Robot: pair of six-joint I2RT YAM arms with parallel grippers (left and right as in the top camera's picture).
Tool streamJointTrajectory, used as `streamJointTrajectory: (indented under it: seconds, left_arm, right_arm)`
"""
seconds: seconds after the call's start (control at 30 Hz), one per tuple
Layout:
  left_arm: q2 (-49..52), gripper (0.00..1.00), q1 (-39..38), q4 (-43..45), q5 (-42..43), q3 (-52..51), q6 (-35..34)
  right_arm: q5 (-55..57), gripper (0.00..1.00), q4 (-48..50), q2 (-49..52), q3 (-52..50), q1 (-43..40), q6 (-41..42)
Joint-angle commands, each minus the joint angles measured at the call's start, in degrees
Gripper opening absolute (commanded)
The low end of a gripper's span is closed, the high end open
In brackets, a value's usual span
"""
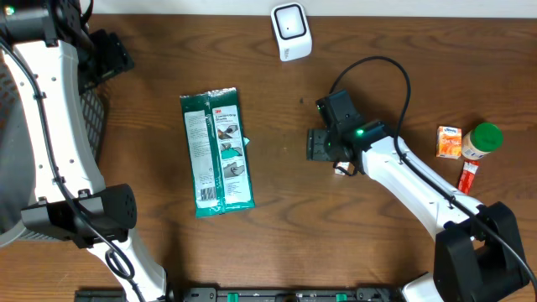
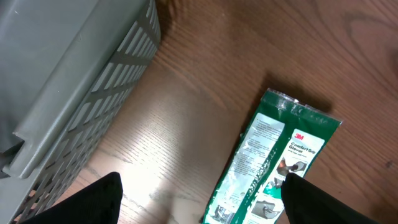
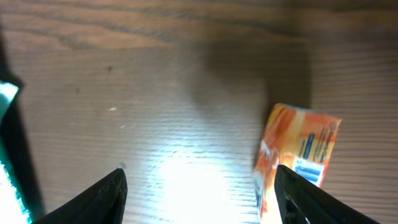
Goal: Scan the item barcode
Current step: 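Swing the right gripper right over the orange tissue pack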
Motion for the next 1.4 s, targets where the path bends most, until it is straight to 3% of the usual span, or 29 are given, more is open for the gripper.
streamJointTrajectory:
  seconds: [0.0,0.37,0.43,0.53,1.03,1.17,1.3,1.37]
  left_arm:
    - [0.42,0.82,0.24,-3.23,-0.74,0.24,0.79]
    - [0.42,0.82,0.24,-3.23,-0.74,0.24,0.79]
    - [0.42,0.82,0.24,-3.23,-0.74,0.24,0.79]
    - [0.42,0.82,0.24,-3.23,-0.74,0.24,0.79]
    - [0.42,0.82,0.24,-3.23,-0.74,0.24,0.79]
    - [0.42,0.82,0.24,-3.23,-0.74,0.24,0.79]
    - [0.42,0.82,0.24,-3.23,-0.74,0.24,0.79]
    - [0.42,0.82,0.24,-3.23,-0.74,0.24,0.79]
  right_arm:
    - [-2.16,0.7,0.09,0.15,-0.24,0.2,-0.63]
    - [1.03,0.61,-3.08,-7.39,-0.07,-5.29,-0.66]
    - [1.51,0.48,-4.76,-8.85,-0.07,-6.45,-0.68]
    - [3.06,0.01,-7.43,-9.07,-0.15,-7.93,-0.63]
    - [-0.11,0.01,-4.72,1.99,-4.02,-8.79,2.8]
    - [-7.69,0.01,-1.79,2.82,-4.02,-8.81,2.36]
    - [-19.67,0.02,4.04,1.88,-3.98,-8.81,-5.44]
    - [-23.32,0.07,5.75,1.77,-3.98,-8.81,-7.82]
